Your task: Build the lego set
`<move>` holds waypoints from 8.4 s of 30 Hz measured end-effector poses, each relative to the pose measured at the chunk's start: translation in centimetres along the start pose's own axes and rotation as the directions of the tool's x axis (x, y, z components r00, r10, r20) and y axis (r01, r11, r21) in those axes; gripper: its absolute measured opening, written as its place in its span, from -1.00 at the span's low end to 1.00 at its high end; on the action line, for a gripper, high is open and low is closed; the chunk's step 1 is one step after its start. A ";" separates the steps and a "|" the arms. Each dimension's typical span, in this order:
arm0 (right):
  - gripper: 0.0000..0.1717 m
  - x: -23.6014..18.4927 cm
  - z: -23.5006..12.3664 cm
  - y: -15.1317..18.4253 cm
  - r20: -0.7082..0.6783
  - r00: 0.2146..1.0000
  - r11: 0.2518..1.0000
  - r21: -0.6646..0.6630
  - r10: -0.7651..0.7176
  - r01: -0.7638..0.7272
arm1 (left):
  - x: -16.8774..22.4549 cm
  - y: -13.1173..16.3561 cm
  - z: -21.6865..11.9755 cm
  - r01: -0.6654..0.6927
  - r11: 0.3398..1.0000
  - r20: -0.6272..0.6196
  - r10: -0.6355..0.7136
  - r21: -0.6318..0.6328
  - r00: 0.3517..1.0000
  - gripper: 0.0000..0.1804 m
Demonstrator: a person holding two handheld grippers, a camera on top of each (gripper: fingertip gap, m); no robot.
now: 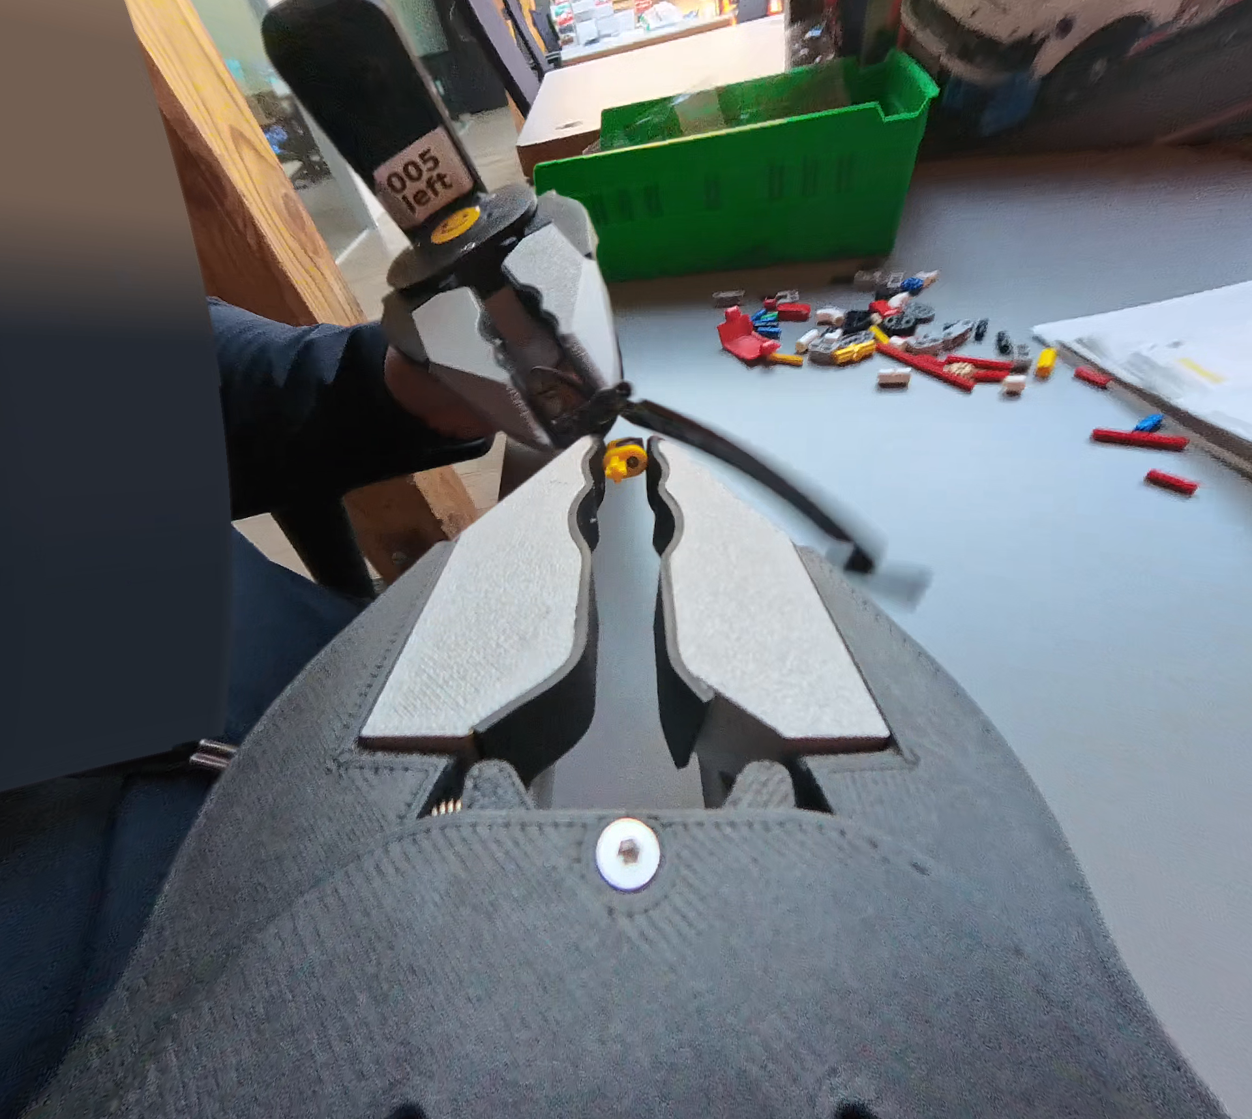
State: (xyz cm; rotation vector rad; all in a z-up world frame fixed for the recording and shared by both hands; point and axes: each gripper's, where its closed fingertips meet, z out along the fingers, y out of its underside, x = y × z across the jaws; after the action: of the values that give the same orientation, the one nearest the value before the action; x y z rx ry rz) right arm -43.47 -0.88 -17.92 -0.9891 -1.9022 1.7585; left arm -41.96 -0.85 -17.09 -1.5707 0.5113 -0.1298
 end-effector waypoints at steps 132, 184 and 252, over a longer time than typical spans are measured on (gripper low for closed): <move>-0.92 0.0 -4.1 -1.0 0.186 0.975 0.992 0.018 0.120 -0.126 | -0.4 0.2 3.7 -0.173 0.914 0.173 0.249 -0.366 0.953 -0.98; -0.94 2.3 -1.7 5.3 0.067 0.998 0.948 -0.317 0.022 0.000 | -1.8 9.1 -0.9 0.341 0.744 0.208 -0.270 -0.575 0.940 -0.60; -0.95 2.2 -4.6 0.1 0.402 0.794 0.872 -0.028 0.457 -0.488 | -1.4 9.3 0.0 0.621 0.559 0.136 -0.674 -0.549 0.726 -0.54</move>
State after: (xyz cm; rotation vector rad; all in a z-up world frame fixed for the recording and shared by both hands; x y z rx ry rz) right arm -41.79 3.98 -17.72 -1.2372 -1.8991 2.4696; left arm -45.46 -0.10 -25.76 -2.3060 -0.0228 -0.6803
